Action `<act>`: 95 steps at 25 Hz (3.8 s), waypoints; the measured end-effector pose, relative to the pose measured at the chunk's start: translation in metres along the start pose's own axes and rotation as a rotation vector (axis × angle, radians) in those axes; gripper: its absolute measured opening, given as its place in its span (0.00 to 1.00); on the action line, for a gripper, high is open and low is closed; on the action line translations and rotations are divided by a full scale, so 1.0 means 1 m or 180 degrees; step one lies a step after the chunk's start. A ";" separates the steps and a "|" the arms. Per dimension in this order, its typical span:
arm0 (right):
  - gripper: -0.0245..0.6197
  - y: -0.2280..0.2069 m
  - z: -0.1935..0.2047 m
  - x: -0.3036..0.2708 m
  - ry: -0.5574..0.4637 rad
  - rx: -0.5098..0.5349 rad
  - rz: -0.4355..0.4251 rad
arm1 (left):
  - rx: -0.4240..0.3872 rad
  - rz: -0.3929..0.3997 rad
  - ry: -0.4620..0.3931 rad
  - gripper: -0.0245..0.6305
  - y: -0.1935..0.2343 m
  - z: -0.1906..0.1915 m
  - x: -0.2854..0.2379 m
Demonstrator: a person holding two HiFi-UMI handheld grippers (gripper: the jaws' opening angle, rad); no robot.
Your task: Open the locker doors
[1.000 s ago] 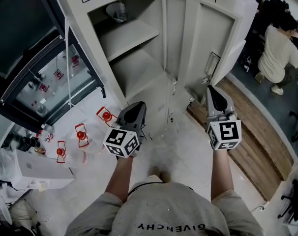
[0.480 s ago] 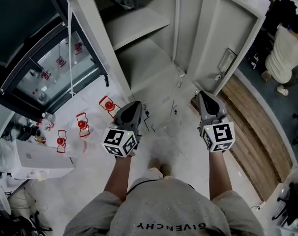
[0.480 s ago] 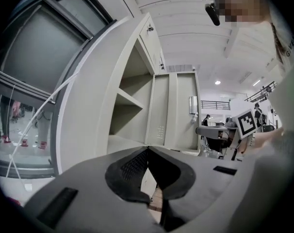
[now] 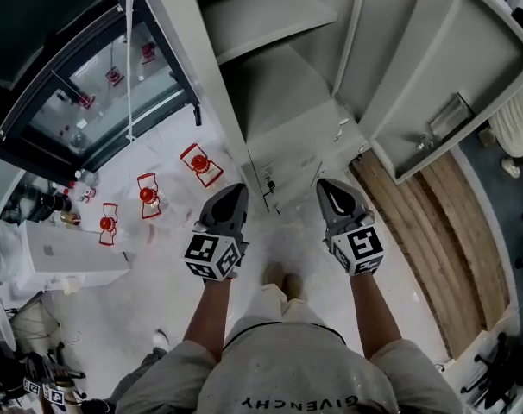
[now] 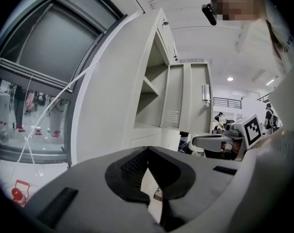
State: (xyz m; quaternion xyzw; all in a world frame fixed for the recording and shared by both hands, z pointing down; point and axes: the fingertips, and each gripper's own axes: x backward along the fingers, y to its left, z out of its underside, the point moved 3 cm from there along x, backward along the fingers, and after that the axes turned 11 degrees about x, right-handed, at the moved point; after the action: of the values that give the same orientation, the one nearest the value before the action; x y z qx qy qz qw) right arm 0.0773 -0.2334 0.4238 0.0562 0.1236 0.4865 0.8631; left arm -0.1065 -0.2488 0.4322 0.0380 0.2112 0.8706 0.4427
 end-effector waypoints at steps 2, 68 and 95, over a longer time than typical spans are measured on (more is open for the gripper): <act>0.04 0.012 0.015 -0.014 0.0043 -0.0071 -0.0123 | 0.0024 -0.0044 0.0041 0.04 0.010 0.014 -0.002; 0.23 0.088 0.226 -0.097 0.0504 -0.0170 -0.0864 | 0.0509 -0.0261 0.0263 0.04 0.065 0.205 -0.042; 0.24 0.026 0.254 0.004 0.0419 -0.0125 -0.0682 | 0.0489 -0.0497 0.0074 0.04 0.013 0.224 -0.008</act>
State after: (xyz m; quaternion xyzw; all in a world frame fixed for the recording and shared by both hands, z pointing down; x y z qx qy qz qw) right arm 0.1262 -0.2103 0.6737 -0.0063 0.1757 0.3965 0.9010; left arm -0.0546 -0.1867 0.6413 0.0451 0.2848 0.8151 0.5025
